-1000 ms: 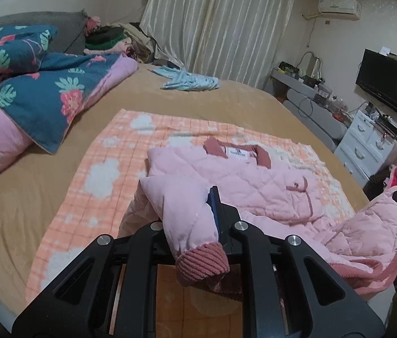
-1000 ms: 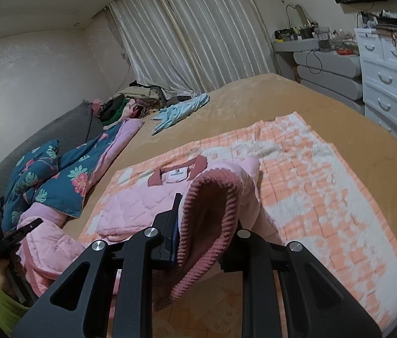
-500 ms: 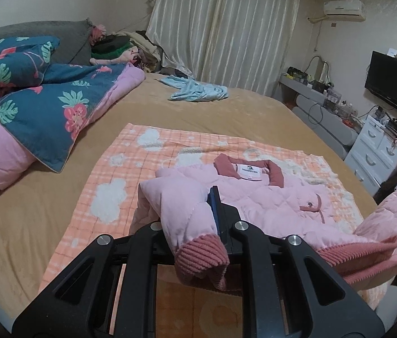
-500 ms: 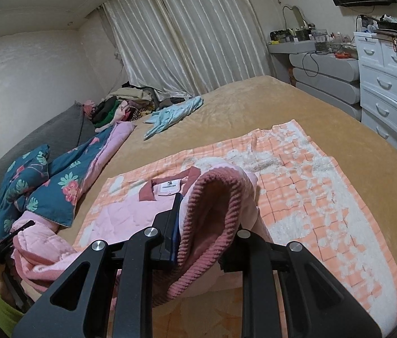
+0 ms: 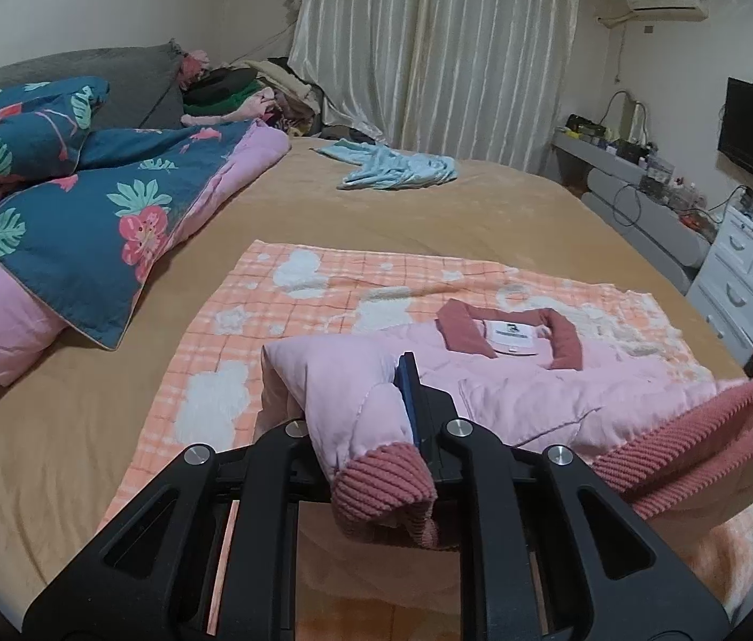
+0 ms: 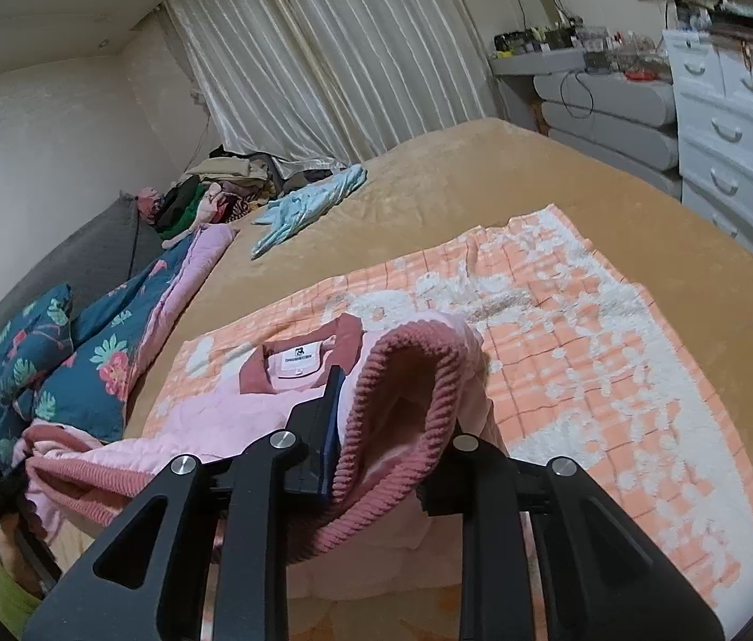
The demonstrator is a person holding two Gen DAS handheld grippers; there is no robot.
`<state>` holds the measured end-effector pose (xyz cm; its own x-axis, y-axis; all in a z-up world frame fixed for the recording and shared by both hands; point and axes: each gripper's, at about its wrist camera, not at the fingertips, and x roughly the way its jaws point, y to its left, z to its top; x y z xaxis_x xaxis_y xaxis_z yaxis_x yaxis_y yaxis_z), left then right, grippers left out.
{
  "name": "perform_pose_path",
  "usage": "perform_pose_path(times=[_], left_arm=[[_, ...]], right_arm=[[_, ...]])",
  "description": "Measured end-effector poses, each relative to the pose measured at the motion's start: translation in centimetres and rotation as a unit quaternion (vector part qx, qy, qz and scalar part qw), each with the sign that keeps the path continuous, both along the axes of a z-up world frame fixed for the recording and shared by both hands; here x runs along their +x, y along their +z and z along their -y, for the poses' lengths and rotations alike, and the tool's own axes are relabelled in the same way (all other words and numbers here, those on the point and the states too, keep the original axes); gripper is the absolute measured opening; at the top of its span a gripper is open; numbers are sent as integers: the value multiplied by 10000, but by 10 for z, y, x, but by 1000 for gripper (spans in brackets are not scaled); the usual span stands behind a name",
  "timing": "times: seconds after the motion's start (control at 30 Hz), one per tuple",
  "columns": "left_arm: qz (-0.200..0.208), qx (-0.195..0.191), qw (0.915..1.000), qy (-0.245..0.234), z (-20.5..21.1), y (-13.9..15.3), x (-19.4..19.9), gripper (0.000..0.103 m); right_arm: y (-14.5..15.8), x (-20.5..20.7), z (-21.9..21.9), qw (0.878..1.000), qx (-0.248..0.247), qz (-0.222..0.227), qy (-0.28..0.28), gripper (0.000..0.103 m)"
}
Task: Fold large clothes
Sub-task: 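Lift the hem with both tools and fold it toward the collar, then lower the hem over the folded sleeves and open both tools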
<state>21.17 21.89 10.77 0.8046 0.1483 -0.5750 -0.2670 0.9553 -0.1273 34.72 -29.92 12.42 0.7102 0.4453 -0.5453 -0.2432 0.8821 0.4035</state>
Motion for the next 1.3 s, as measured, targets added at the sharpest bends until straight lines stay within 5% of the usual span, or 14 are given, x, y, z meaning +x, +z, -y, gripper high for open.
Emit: perform_pose_path(times=[0.23,0.3,0.4,0.7,0.97,1.1,1.13,1.2,1.3], left_arm=[[-248,-8,9996,98,-10,-18,25,10],[-291,-1,9995,120,-11,-21,30,10],[-336,-12,9993,145,-13,-25,36,11],[-410,-21,9990,181,-12,-32,48,14],[-491,-2,9986,191,-10,-36,59,19],[-469,-200,9986,109,-12,-32,59,34],[-445,-283,9986,52,-12,-31,58,57],[-295,-418,9987,-59,-10,-24,55,77],[-146,-46,9999,17,-1,-12,48,88]], right_arm=[[-17,28,7,9972,672,-293,152,34],[-22,35,12,9926,1123,-363,297,61],[-21,36,19,9897,1384,-299,208,76],[-35,9,-5,9991,-74,366,219,91],[-90,6,-20,9982,-352,-163,468,92],[-105,2,-19,9979,-392,-299,427,92],[-107,2,-19,9978,-401,-312,428,92],[-110,1,-19,9977,-411,-343,426,92],[-109,-4,-19,9975,-477,-302,421,92]])
